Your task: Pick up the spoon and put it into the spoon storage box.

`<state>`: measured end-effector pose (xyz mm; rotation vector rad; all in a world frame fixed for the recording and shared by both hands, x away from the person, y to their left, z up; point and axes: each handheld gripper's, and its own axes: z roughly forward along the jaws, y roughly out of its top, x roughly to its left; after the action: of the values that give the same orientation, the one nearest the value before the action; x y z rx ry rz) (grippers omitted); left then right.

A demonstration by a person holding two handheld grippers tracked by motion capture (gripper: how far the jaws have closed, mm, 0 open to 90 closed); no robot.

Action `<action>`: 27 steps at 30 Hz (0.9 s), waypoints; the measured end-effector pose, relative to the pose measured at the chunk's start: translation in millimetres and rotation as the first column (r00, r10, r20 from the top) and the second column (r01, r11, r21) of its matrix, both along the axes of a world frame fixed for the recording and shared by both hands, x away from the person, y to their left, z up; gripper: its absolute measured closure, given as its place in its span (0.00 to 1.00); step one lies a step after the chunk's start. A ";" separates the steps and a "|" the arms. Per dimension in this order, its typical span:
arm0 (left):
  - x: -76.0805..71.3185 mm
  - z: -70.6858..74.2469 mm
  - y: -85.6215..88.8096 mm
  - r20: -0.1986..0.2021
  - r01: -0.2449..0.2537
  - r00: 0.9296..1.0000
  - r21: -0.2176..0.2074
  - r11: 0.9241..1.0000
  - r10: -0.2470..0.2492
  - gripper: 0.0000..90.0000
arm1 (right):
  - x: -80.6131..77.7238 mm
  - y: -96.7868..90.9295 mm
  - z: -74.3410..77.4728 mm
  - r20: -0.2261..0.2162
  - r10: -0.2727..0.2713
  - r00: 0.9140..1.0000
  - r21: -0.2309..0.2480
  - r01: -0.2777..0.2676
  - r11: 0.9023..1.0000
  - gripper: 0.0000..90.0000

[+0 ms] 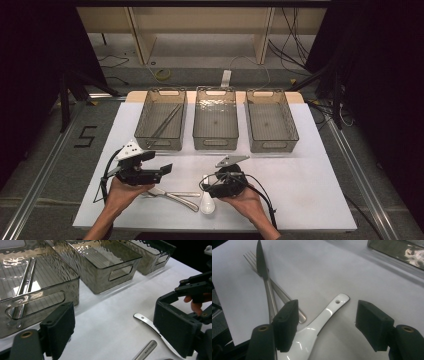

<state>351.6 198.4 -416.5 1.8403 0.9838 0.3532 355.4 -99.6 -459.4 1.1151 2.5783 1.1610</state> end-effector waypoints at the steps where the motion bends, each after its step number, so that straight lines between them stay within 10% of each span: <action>1: -0.2 0.1 -0.3 0.002 0.003 1.000 0.002 1.000 -0.003 0.19 | 0.8 1.5 -0.6 -0.001 0.001 1.000 0.000 -0.001 1.000 0.41; 27: -0.9 -1.0 -4.0 0.002 0.018 1.000 0.019 1.000 -0.018 0.19 | 6.5 21.3 -18.2 -0.060 0.038 0.997 -0.142 -0.047 0.989 0.53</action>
<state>350.7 194.4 -417.5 1.8643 0.9650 0.3540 361.9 -78.3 -477.6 1.0825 2.6917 0.9472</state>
